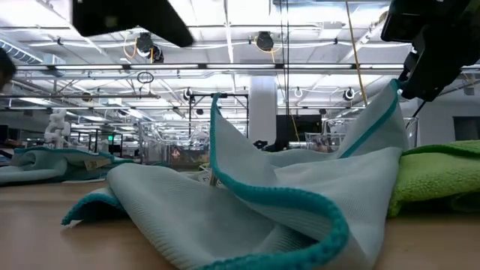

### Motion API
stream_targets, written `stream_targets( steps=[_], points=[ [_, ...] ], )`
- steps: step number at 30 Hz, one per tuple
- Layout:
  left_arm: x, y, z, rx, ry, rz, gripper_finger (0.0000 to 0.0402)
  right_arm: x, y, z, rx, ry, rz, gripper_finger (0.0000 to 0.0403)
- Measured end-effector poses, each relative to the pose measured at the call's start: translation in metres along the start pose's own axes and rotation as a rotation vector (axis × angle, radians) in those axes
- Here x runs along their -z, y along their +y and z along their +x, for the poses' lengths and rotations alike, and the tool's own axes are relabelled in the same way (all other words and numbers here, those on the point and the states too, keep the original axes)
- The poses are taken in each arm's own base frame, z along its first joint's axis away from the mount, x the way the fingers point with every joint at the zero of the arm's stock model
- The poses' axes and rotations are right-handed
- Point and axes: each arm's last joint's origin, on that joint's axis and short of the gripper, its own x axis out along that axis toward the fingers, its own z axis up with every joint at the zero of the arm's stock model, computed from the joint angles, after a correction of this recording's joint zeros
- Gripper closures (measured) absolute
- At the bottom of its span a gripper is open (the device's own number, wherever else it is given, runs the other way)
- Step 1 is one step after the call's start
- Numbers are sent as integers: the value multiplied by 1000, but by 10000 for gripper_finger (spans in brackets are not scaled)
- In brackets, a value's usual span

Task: Fold microfiber towels
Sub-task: Fold the right blue microfiber towel

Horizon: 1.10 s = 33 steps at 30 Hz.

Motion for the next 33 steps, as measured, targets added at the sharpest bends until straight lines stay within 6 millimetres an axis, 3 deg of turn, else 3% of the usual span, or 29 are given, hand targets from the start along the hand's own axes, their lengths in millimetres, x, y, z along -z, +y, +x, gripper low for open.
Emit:
stream_targets(
  steps=[5, 11, 16, 26, 33],
  points=[
    [-6, 4, 6, -73, -128, 42, 186, 0, 0, 0, -1, 1, 1, 403],
    [3, 9, 32, -132, -103, 66, 139, 0, 0, 0, -5, -2, -14, 403],
    [4, 14, 45, -155, -80, -20, 135, 0, 0, 0, -7, -2, -20, 403],
    [-2, 24, 68, -161, -13, -118, 218, -1, 1, 0, -25, 4, -67, 403],
    [-9, 29, 74, -174, -2, -200, 337, -3, 3, -1, -47, -21, -89, 403]
  ],
)
